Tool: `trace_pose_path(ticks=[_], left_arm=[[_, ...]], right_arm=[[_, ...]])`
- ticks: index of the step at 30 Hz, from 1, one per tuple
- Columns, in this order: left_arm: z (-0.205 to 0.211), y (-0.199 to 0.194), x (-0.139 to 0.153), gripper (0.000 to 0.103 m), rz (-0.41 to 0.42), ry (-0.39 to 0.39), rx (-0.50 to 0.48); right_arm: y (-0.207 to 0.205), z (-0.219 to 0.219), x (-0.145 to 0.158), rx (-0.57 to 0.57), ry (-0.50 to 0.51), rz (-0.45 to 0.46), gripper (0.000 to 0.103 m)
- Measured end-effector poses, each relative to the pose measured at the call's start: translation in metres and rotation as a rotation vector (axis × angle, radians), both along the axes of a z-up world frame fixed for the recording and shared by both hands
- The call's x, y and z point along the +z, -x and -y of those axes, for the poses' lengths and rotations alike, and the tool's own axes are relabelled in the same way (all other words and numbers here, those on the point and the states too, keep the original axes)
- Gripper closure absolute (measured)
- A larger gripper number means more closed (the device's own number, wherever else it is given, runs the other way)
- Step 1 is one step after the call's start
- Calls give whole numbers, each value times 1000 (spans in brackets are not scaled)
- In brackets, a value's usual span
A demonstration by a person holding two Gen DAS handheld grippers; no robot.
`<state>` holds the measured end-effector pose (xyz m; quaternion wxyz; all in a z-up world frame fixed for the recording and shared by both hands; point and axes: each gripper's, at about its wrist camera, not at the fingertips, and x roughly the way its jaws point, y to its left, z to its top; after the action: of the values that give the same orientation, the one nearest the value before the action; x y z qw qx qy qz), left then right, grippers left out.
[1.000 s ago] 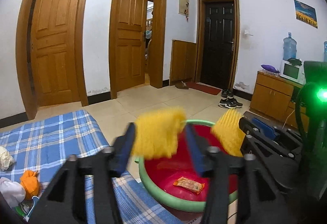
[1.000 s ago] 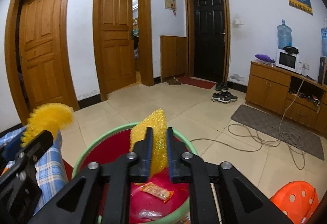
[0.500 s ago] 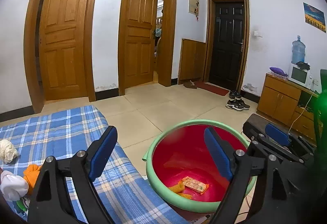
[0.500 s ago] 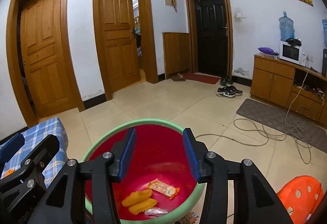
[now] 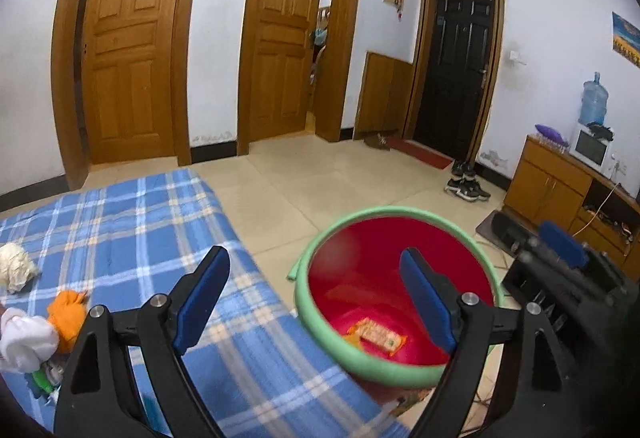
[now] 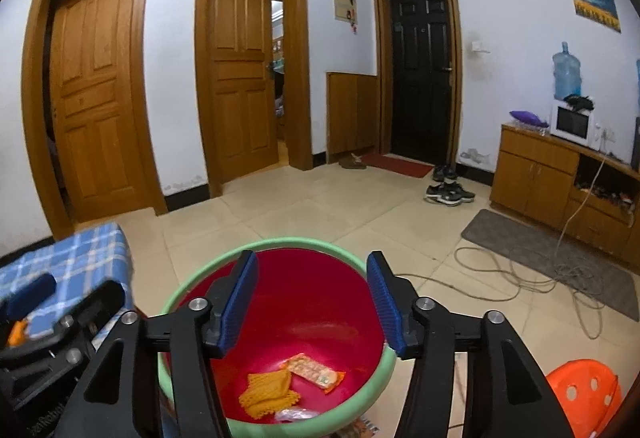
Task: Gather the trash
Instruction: 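Withdraw both tools from the bin back toward the table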
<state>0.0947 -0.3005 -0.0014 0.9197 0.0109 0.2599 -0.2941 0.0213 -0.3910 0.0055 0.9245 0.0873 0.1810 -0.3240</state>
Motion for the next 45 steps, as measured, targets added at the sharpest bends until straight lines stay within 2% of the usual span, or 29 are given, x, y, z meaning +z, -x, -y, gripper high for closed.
trace_pose_path(ticks=[4, 9, 13, 17, 20, 27, 33, 36, 41, 45], left_arm=[[-14, 9, 0, 17, -34, 23, 16], [-26, 22, 8, 17, -20, -15, 43], [-38, 38, 15, 17, 54, -65, 28], [-51, 43, 15, 17, 120, -125, 54], [-70, 40, 14, 17, 110, -116, 88], [-129, 28, 8, 17, 80, -109, 234], [-165, 35, 3, 17, 87, -123, 299], [-182, 39, 0, 17, 96, -130, 322], [-212, 41, 1, 17, 88, -132, 374], [-241, 44, 0, 17, 56, -137, 410]], right_arm=[[5, 1, 5, 0, 0, 19, 42], [6, 0, 10, 12, -26, 35, 42], [0, -10, 13, 43, -31, 58, 42], [-20, -28, 10, 86, -38, 37, 42], [-34, -45, 9, 127, -33, 23, 42], [-53, -97, 9, 243, 18, 23, 42], [-71, -136, 1, 342, 53, -9, 41], [-71, -147, 2, 358, 73, 7, 41], [-70, -153, 0, 397, 38, 5, 41], [-66, -157, -2, 441, -30, 0, 41]])
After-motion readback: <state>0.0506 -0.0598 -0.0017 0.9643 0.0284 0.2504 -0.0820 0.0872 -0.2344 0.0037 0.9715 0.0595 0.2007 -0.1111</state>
